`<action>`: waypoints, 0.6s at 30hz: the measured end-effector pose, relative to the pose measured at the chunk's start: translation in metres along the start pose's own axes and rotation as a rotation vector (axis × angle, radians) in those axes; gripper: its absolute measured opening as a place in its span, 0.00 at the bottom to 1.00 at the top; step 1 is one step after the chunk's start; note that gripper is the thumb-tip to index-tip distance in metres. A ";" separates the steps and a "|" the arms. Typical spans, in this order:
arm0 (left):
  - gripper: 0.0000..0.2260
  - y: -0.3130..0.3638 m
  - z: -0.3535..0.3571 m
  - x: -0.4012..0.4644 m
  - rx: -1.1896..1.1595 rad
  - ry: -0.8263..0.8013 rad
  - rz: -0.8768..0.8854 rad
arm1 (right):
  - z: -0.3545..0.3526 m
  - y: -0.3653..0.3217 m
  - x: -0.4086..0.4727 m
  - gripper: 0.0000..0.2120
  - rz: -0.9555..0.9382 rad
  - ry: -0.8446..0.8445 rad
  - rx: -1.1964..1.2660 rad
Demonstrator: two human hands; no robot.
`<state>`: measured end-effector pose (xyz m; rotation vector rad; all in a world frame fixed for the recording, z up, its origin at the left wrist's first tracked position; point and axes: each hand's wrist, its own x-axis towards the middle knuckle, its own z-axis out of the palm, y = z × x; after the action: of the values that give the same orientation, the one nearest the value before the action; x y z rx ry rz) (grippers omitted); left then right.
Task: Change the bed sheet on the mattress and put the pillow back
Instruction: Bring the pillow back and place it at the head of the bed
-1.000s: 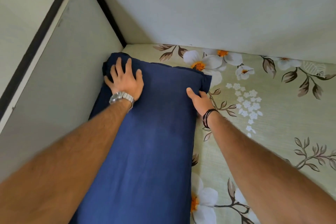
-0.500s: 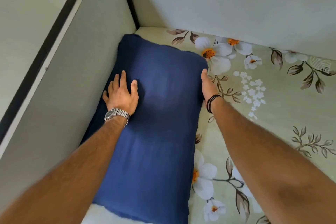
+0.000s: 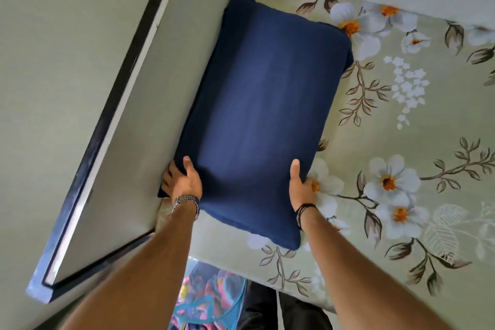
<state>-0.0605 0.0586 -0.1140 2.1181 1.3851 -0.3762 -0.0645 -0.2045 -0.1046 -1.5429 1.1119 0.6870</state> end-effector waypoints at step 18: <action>0.38 -0.060 0.021 -0.034 -0.350 -0.105 -0.194 | 0.001 0.076 -0.032 0.45 0.020 -0.045 0.116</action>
<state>-0.1272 0.0383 -0.1311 1.6673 1.4788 -0.2909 -0.1464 -0.1939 -0.1092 -1.4135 1.1153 0.6562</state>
